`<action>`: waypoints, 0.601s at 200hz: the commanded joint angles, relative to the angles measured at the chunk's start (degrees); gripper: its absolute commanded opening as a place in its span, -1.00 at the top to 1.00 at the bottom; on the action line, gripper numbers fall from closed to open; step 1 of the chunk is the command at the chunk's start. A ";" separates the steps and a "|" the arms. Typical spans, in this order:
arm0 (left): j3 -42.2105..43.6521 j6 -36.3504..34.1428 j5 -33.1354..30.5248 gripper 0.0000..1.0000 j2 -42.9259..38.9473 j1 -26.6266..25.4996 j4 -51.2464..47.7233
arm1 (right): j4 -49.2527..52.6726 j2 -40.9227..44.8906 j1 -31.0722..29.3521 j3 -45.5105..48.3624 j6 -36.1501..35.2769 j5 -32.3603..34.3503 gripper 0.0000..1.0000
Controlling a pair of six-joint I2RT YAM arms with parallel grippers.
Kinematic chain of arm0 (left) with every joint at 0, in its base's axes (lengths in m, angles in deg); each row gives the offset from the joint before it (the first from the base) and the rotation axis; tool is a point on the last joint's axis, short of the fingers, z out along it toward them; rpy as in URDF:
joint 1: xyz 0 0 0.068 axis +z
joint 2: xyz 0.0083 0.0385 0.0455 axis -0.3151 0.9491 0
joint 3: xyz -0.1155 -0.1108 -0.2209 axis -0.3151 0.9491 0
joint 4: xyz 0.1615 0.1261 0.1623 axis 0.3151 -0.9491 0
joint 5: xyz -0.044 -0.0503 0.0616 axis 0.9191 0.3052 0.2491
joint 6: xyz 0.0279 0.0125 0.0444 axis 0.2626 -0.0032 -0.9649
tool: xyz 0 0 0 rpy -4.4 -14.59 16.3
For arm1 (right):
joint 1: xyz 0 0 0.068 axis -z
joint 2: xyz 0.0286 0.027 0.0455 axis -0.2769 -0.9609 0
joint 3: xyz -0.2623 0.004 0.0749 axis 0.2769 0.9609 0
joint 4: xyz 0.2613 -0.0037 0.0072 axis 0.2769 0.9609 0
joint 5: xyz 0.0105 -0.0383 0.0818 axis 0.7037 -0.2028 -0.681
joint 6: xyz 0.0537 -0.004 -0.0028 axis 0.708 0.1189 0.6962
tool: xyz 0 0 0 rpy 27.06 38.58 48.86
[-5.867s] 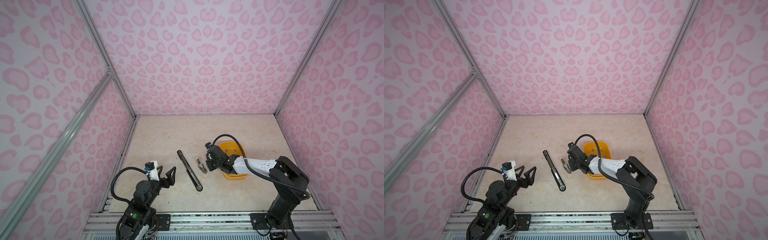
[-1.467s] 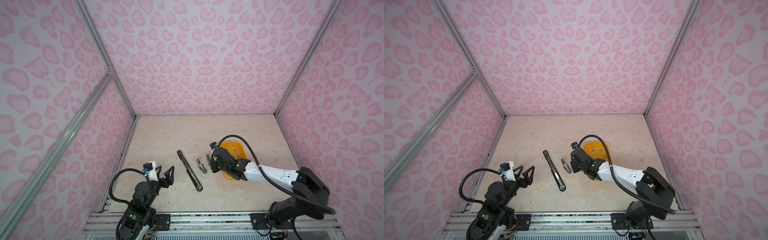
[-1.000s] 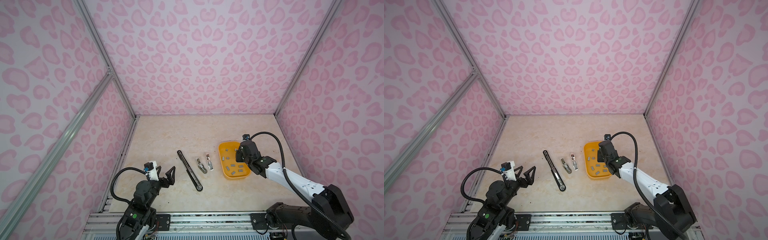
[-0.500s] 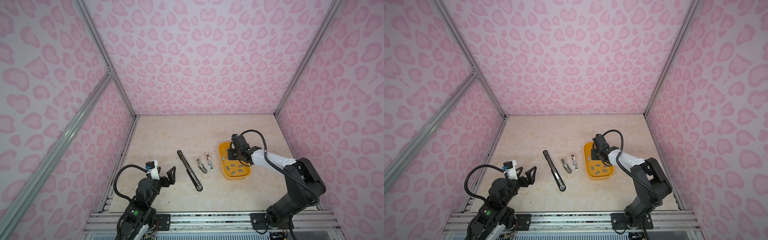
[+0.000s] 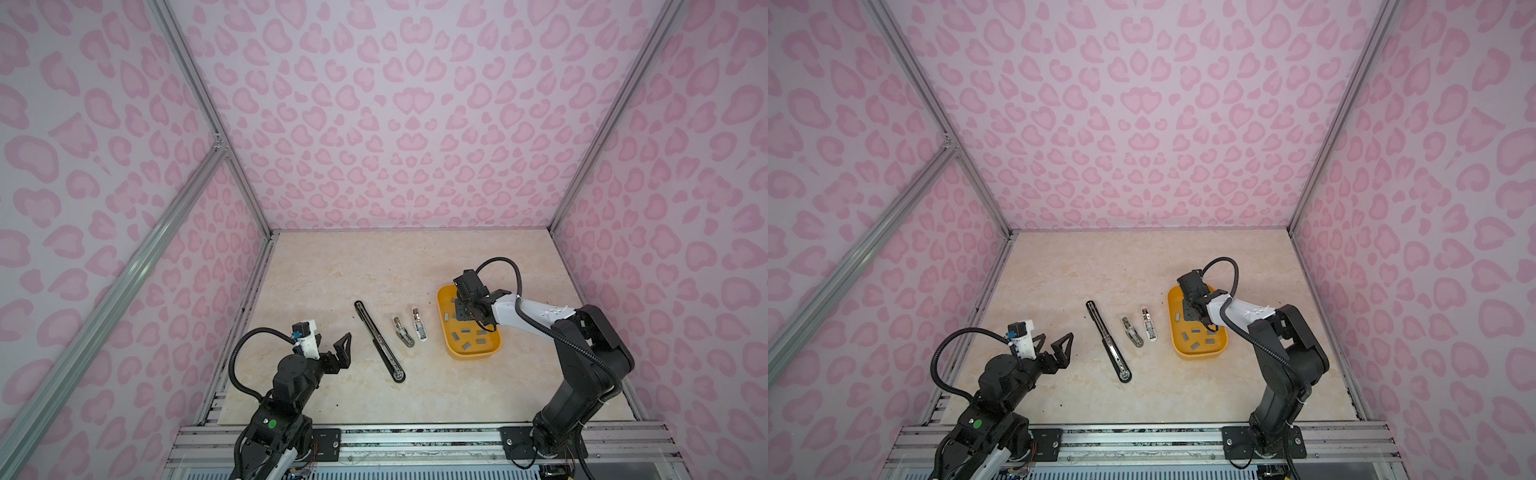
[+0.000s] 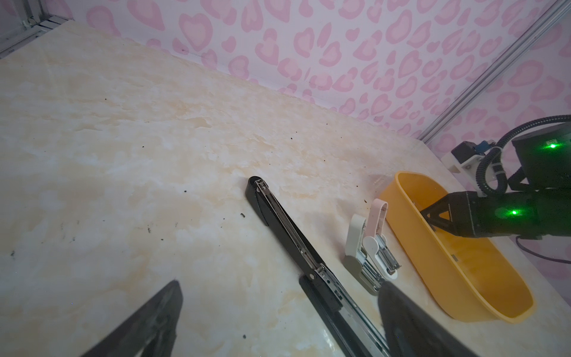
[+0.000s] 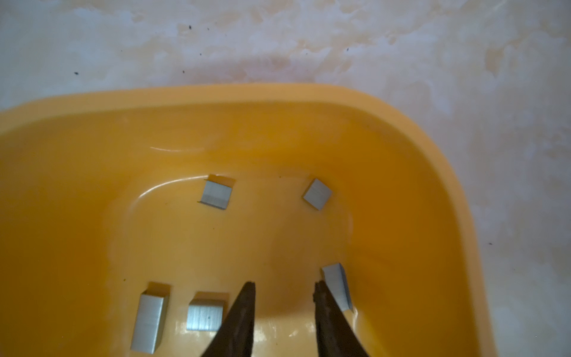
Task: Load the staples into the stapler
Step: 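Move the right gripper over the yellow tray and lower it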
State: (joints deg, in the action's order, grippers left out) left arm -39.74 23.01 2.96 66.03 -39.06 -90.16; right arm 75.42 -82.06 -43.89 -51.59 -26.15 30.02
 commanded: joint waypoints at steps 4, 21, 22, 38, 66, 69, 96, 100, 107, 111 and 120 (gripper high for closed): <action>-0.96 -0.32 -0.66 -0.99 0.24 -0.01 2.08 | -2.19 1.00 -0.46 1.03 -0.51 -2.53 0.33; -0.96 -0.19 -1.03 -0.99 0.18 0.03 1.86 | -1.80 1.58 -1.53 0.37 0.20 -4.17 0.39; -0.96 -0.16 -1.03 -0.99 0.17 0.03 1.80 | -1.79 1.59 -1.58 0.34 0.31 -4.19 0.39; -0.96 -0.05 -1.41 -1.00 0.09 0.03 1.65 | -2.74 1.75 -3.16 0.38 1.52 -5.75 0.43; -0.96 0.12 -2.50 -0.99 0.51 -0.01 2.02 | -6.17 0.29 -4.44 0.42 3.25 -9.41 0.49; -0.96 0.19 -2.52 -0.99 0.66 0.03 2.13 | -6.14 -0.14 -4.44 0.08 3.46 -9.69 0.50; -1.22 0.30 -2.72 -0.99 2.00 0.03 2.32 | -5.75 -3.23 -4.44 -2.01 3.84 -11.90 0.56; -1.22 0.30 -2.73 -0.99 2.24 0.02 2.41 | -5.75 -3.66 -4.44 -2.24 3.79 -12.19 0.56; -1.31 0.30 -2.77 -0.99 2.61 0.01 2.58 | -5.62 -4.29 -4.44 -2.50 3.91 -12.38 0.56; -1.31 0.30 -2.79 -0.99 2.83 -0.01 2.67 | -5.58 -4.64 -4.46 -2.62 4.02 -12.38 0.56; -1.38 0.31 -2.88 -0.99 3.27 0.03 2.73 | -5.57 -5.20 -4.38 -2.71 4.31 -12.51 0.56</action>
State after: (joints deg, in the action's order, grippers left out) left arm -40.17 23.10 0.62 68.31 -39.06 -90.03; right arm 70.22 -85.64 -48.24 -53.86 -23.09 19.49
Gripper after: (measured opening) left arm 0.994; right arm 0.218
